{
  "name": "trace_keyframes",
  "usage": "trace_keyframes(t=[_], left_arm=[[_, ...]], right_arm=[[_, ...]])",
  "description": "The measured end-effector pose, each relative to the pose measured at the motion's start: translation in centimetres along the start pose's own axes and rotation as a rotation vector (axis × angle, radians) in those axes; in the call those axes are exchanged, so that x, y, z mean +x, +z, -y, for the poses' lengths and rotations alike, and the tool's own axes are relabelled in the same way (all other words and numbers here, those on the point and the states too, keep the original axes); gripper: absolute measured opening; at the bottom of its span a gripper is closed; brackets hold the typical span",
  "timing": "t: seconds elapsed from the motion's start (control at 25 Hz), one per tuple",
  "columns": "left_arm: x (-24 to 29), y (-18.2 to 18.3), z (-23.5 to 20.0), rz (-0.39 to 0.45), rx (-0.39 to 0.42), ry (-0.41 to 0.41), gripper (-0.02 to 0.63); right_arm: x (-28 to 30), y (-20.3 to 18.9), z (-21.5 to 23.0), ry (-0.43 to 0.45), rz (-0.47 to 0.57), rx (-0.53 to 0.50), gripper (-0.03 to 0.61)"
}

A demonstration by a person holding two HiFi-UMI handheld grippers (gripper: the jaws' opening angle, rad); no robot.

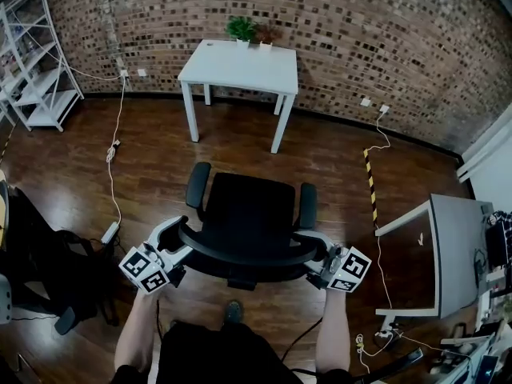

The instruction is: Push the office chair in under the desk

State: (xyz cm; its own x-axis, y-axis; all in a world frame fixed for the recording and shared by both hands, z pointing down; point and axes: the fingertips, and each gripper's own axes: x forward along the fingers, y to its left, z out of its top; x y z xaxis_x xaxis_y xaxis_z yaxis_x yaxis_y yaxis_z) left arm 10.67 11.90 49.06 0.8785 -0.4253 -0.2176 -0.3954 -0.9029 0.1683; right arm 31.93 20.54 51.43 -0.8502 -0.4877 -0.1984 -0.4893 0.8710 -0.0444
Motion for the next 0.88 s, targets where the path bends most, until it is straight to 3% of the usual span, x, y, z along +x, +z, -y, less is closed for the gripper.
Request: trace_keyframes(t=[0.44,0.64,0.88], left_arm=[[-1.7,-1.3,0.1,0.022,0.116,0.107,0.416],[-0.4,-1.4,-2.3,0.012,0.163,0.113,0.413],[-0.1,-2.2,-6.4,0.007,0.186,0.131,0.407]], right_arm=[[0.5,-2.9,1.0,0.093,-0.045,0.042,0.149],[1.5,-3.7,3.9,0.106,-0.056,0.045,0.144],[3.6,-6.1,9.0,0.11,-0.065,0.065,0.192]])
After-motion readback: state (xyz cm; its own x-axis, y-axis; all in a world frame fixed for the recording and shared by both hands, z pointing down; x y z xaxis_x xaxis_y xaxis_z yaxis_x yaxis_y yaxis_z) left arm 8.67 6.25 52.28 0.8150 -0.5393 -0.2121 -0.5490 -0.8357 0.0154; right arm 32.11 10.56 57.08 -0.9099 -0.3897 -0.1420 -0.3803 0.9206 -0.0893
